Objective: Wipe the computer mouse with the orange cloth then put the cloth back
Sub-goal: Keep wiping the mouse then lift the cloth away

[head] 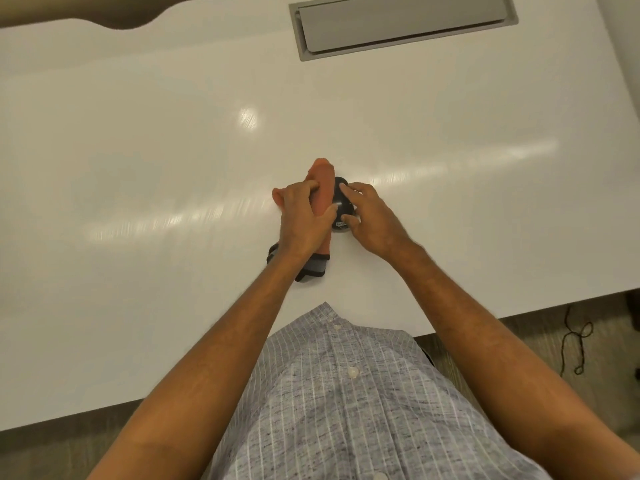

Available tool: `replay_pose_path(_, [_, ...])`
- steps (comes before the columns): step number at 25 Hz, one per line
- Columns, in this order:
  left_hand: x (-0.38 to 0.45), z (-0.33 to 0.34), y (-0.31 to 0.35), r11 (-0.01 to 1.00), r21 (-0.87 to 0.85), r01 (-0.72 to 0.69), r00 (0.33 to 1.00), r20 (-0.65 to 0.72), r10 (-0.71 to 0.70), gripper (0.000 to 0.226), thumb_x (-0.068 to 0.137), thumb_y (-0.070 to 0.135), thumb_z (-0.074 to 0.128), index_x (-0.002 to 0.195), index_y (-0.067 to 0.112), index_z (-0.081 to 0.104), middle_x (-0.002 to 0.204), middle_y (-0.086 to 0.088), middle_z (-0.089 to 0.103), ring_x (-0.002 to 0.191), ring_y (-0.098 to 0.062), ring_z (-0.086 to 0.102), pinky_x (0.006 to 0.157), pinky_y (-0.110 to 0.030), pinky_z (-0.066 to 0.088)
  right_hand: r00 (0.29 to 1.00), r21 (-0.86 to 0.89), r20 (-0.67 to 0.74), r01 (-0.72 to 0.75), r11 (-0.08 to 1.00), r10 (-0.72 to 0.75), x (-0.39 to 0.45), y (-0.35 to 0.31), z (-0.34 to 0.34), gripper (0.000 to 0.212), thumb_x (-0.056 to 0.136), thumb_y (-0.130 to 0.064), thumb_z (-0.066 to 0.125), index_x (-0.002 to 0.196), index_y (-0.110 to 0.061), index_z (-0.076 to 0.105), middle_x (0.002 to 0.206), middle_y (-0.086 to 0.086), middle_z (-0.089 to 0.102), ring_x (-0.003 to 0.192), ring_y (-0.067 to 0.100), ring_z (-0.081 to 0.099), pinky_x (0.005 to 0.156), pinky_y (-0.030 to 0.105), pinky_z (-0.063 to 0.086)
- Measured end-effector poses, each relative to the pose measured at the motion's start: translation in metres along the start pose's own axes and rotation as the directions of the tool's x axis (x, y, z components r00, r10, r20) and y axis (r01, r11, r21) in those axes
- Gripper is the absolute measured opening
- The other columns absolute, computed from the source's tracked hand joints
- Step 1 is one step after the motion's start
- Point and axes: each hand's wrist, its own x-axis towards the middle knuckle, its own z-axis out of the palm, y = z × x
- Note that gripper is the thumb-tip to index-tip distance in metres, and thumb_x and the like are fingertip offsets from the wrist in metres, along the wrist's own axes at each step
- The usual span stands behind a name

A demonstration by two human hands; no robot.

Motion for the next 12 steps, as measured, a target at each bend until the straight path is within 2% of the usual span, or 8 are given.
replay_pose_path(2, [0.003,0.002,-0.001,0.997,0.067,-0.03,0.999,0.024,0.029,0.056,0.097,0.022,0.062,0.15,0.012,0.048,0.143,-0.013,0.045,0.132,-0.026,0.046,0.109,-0.039,0.048,1.0,0.019,0.005,0.006,1.0,-0.006,0.001,0.001,0.0,0.069,0.098,-0.011,0.067,0.159,-0.014,0.034,0.16,0.011,0.037,0.138,0.031,0.049,0.115,0.036,0.041])
replay_pose_path(5, [0.009,0.004,0.004,0.985,0.163,-0.062,0.998,0.016,0.06,0.054,0.104,0.02,0.051,0.157,0.015,0.041,0.139,-0.018,0.045,0.127,-0.031,0.049,0.106,-0.048,0.05,1.0,0.027,0.006,0.019,0.999,-0.019,0.001,0.003,0.001,0.068,0.099,-0.01,0.065,0.159,-0.014,0.033,0.16,0.012,0.037,0.138,0.031,0.05,0.114,0.033,0.04])
replay_pose_path(8, [-0.002,0.009,0.006,0.954,0.269,-0.128,0.992,0.014,0.129,0.053,0.106,0.019,0.048,0.158,0.015,0.038,0.14,-0.019,0.046,0.127,-0.031,0.048,0.104,-0.05,0.05,1.0,0.037,0.008,0.026,0.999,-0.026,0.003,0.003,0.003,0.066,0.1,-0.009,0.063,0.159,-0.015,0.035,0.158,0.013,0.038,0.136,0.03,0.051,0.11,0.028,0.04])
replay_pose_path(11, [-0.035,0.015,0.0,0.962,0.236,-0.137,0.99,0.016,0.137,0.052,0.107,0.02,0.049,0.157,0.011,0.039,0.139,-0.018,0.046,0.124,-0.032,0.05,0.095,-0.046,0.053,0.999,0.069,0.002,0.042,0.997,-0.042,0.005,0.005,0.003,0.061,0.101,-0.01,0.062,0.156,-0.017,0.04,0.154,0.012,0.042,0.132,0.027,0.053,0.102,0.02,0.038])
replay_pose_path(12, [-0.046,0.018,-0.006,0.955,0.254,-0.152,0.988,0.015,0.153,0.052,0.106,0.02,0.05,0.156,0.01,0.041,0.139,-0.018,0.047,0.125,-0.031,0.049,0.096,-0.044,0.053,0.999,0.077,-0.002,0.05,0.996,-0.05,0.005,0.007,0.003,0.059,0.101,-0.01,0.062,0.156,-0.017,0.041,0.154,0.012,0.042,0.131,0.027,0.053,0.1,0.017,0.038])
